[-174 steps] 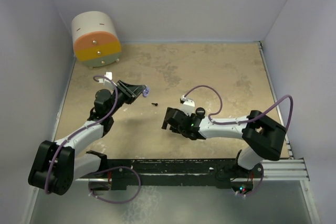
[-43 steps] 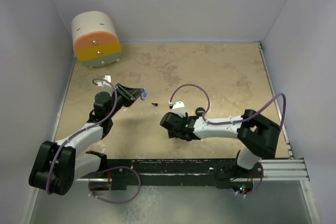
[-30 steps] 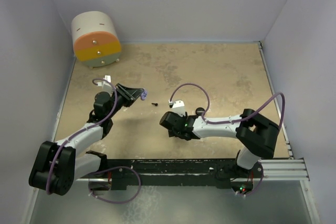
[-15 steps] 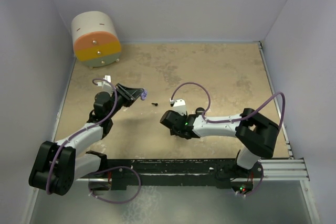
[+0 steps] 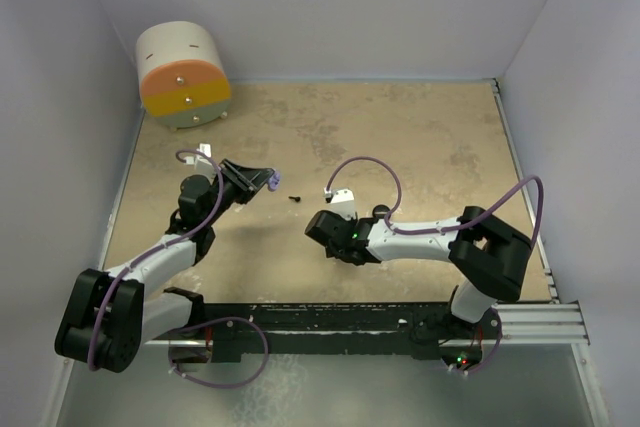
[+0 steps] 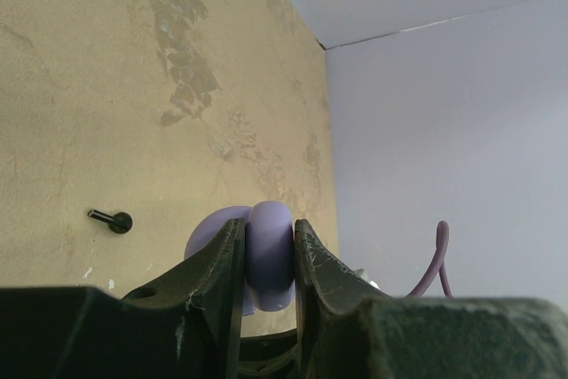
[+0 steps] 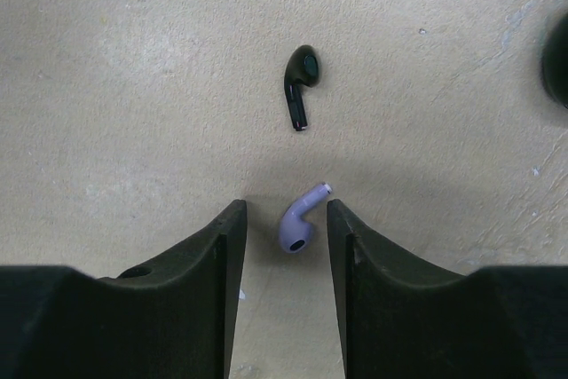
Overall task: Insert the wireless bluetooth earbuds into the charging case
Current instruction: Pick up the earbud from the center of the board.
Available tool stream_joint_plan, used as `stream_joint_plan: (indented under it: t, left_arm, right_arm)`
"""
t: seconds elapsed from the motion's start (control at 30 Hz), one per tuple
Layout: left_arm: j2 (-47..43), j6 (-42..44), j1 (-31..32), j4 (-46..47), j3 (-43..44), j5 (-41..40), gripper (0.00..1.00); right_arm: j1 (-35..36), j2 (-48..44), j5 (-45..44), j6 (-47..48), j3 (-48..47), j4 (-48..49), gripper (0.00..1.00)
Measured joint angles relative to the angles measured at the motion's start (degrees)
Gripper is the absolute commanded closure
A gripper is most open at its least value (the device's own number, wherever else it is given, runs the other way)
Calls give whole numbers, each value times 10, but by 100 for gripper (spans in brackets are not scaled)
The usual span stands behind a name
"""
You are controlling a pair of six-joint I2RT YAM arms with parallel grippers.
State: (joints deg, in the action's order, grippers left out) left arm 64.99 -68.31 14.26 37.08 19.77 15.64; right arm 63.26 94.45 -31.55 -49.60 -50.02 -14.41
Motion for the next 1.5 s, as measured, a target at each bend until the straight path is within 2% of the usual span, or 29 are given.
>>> stream_joint_plan:
  t: [0.1,0.8,1.5]
  left_arm:
    - [0,0,0,0,0,0,100]
    - [0,0,0,0,0,0,100]
    - [0,0,0,0,0,0,100]
  right_arm:
    - [0,0,0,-1,0,0,61]
    - [0,-12,7,-5,7,-18,60]
    - [0,-16,13,-5,12,-14,71]
